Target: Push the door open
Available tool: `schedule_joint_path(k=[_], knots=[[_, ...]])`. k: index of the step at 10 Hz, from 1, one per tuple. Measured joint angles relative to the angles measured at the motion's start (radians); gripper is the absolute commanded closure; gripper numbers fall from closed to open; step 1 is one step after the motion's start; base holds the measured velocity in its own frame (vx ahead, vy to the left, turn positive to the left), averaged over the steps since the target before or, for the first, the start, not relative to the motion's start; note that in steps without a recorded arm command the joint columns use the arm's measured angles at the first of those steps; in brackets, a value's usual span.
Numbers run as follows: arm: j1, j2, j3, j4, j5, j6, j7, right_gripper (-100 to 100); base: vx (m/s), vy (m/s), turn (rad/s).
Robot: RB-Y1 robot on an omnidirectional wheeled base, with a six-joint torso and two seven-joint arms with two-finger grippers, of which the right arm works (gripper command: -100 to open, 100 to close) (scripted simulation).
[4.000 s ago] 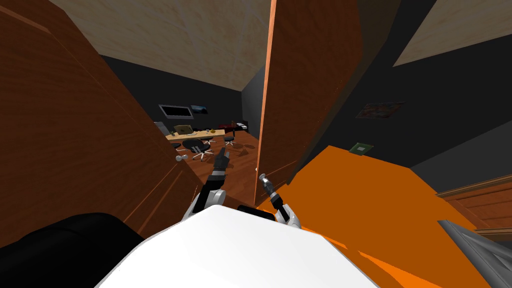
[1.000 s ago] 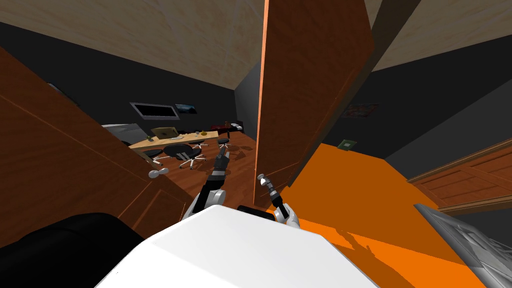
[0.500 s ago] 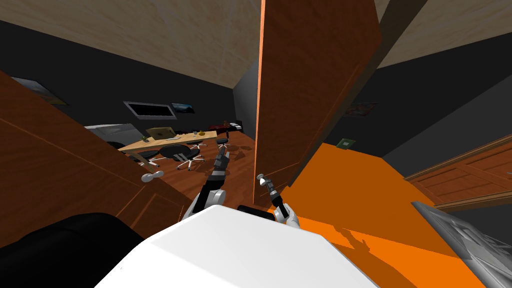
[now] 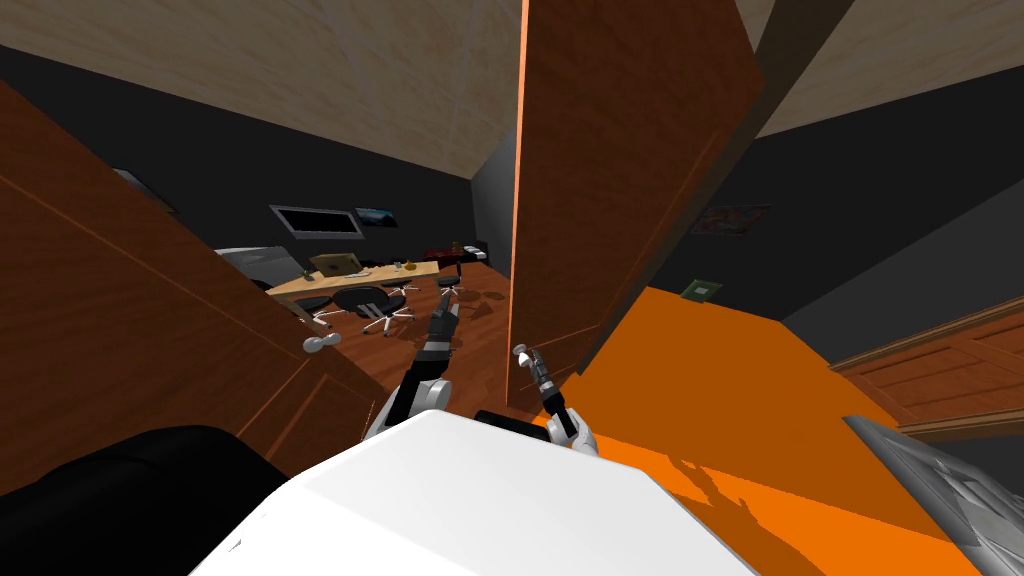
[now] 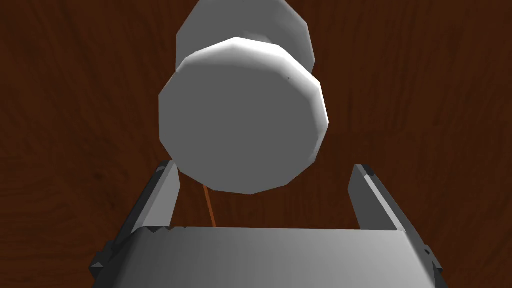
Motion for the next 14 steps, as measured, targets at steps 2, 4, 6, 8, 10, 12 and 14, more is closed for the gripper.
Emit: schedule_joint_path(k=[2,4,6,8,10,12,14], knots=[[0.003,0.001,0.004,-0.004,-0.016,0.002,-0.042,-100,-0.035,-0.035,0.064],[0.008,0.003,0.01,-0.009,-0.037,0.004,-0.09,-100,-0.033,-0.038,0.043],[0.014,0.005,0.018,-0.016,-0.063,0.007,-0.144,-100,-0.04,-0.041,0.059],[0.019,0.007,0.024,-0.022,-0.083,0.009,-0.192,-100,-0.048,-0.046,0.091],[0.024,0.01,0.031,-0.029,-0.108,0.013,-0.244,-100,-0.047,-0.038,0.042],[0.029,0.012,0.037,-0.036,-0.128,0.016,-0.291,-100,-0.043,-0.031,0.055],[0.036,0.017,0.045,-0.043,-0.159,0.019,-0.345,-100,-0.054,-0.051,0.076]])
